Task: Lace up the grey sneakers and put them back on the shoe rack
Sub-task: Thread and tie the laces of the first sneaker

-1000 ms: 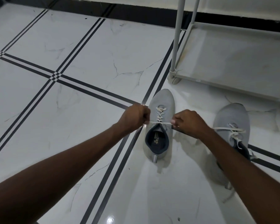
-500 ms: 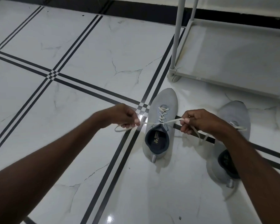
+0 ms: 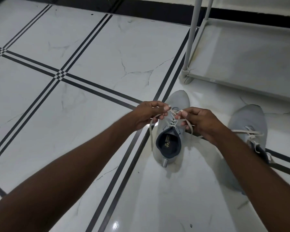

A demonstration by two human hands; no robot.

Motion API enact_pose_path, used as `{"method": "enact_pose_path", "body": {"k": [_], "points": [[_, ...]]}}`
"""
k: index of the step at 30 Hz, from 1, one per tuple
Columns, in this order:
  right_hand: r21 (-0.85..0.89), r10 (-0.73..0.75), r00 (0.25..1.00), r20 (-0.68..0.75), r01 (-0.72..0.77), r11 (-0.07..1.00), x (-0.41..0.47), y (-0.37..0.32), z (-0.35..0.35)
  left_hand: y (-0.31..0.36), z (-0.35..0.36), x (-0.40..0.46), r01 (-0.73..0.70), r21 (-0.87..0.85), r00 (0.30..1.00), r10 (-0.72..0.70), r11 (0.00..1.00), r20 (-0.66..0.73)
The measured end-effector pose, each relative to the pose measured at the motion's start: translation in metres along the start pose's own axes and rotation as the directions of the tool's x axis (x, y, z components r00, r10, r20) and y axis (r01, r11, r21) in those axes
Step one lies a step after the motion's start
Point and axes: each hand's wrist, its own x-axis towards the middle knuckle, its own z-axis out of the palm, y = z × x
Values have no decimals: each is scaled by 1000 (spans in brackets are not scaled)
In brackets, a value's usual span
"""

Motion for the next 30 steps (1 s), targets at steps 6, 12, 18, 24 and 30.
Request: {"method": "enact_pose_path", "body": {"k": [6,12,18,24,30], "points": [[22,-101,987,-122,104,994,5,15,17,-6,16,12,-44,72,990,53,996,-129],[-176,-235,971,-46,224,959,2,17,17,1,16,18,2,-11,1000,-3,1000,-18],[-298,-299,951,-80,264,918,5,16,21,-1,15,24,85,-40,994,-87,996,-64],[-344,-327,941,-86,280,896,9,15,19,-2,19,20,187,-113,980,-177,976,92],[-307,-293,956,-25,272,912,15,14,16,-1,24,13,156,-54,972,-144,986,183]]}}
